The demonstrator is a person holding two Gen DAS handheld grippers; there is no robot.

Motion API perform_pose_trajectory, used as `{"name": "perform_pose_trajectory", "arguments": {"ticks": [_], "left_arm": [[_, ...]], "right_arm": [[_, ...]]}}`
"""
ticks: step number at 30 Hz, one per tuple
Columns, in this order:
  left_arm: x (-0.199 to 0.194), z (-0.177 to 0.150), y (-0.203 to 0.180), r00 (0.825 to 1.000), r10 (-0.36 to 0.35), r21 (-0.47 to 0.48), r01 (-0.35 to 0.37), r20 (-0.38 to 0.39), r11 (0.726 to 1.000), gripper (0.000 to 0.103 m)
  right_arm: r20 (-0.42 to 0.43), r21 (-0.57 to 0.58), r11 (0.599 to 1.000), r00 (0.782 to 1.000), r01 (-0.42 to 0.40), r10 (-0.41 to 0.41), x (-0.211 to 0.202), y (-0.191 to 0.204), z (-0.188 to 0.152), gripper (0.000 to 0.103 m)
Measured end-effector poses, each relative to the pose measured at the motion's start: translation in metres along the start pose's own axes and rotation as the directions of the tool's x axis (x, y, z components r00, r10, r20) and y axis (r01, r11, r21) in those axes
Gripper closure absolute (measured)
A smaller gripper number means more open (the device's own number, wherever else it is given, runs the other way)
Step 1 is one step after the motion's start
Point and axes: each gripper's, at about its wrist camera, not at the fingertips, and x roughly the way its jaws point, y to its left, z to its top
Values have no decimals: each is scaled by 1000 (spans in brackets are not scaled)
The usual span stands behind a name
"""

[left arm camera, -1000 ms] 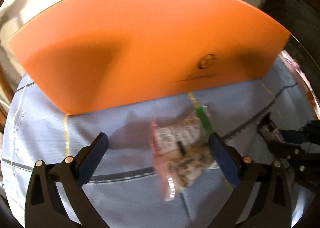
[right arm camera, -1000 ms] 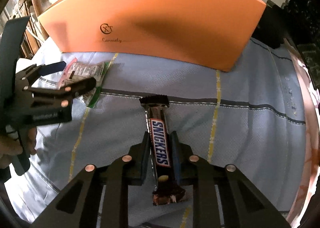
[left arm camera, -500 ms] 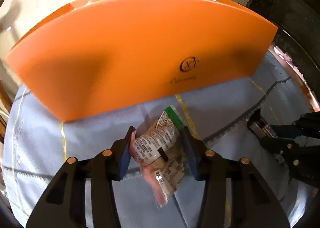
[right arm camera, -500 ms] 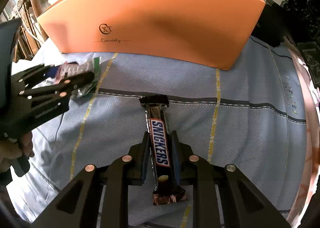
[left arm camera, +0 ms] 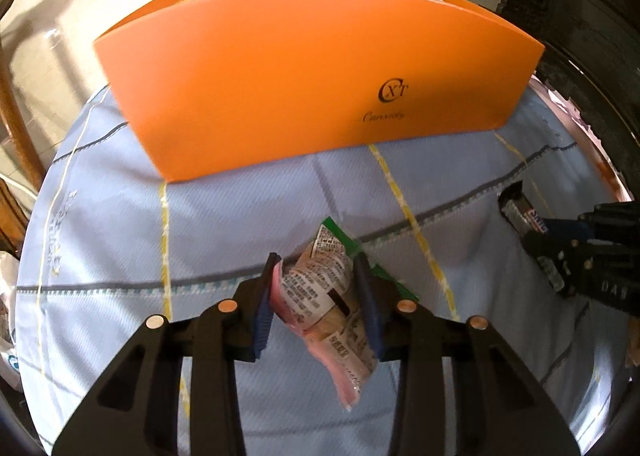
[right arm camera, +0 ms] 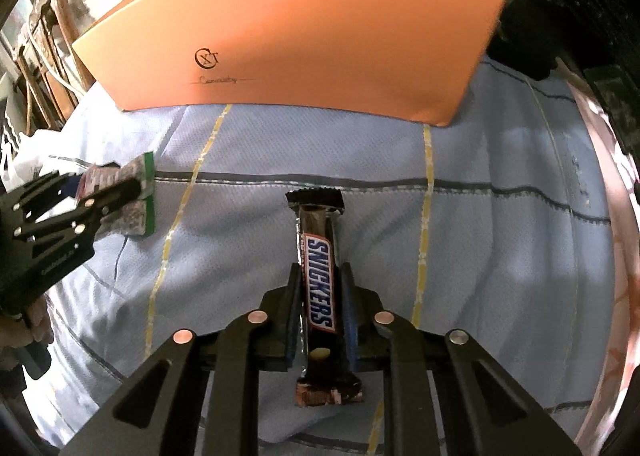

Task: Organize snacks
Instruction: 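Lift the snack pack and Snickers bar and carry them over the box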

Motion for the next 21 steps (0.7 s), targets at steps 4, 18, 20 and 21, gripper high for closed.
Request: {"name": "perform_pose_trajectory", "arguments": {"ticks": [4,18,20,21], "left_arm": [[-10,-13,14,999,-39,-33,39,8,999,68],[-55,-27,41,992,-120,-78,122,31,989,71],[-61,-31,38,991,-130,-70,132,33,989,71],[-63,-34,37,991,-130,-60,132,31,989,71]], "right_arm": [[8,25,1000,1000,-10,9,-2,-6,-7,85],[70,91,995,997,-47,40,-44,-20,-25,87],[70,97,994,997,-46,40,-48,-20,-29,87],[65,100,994,997,-44,38,-47,-22,-32,87]]}}
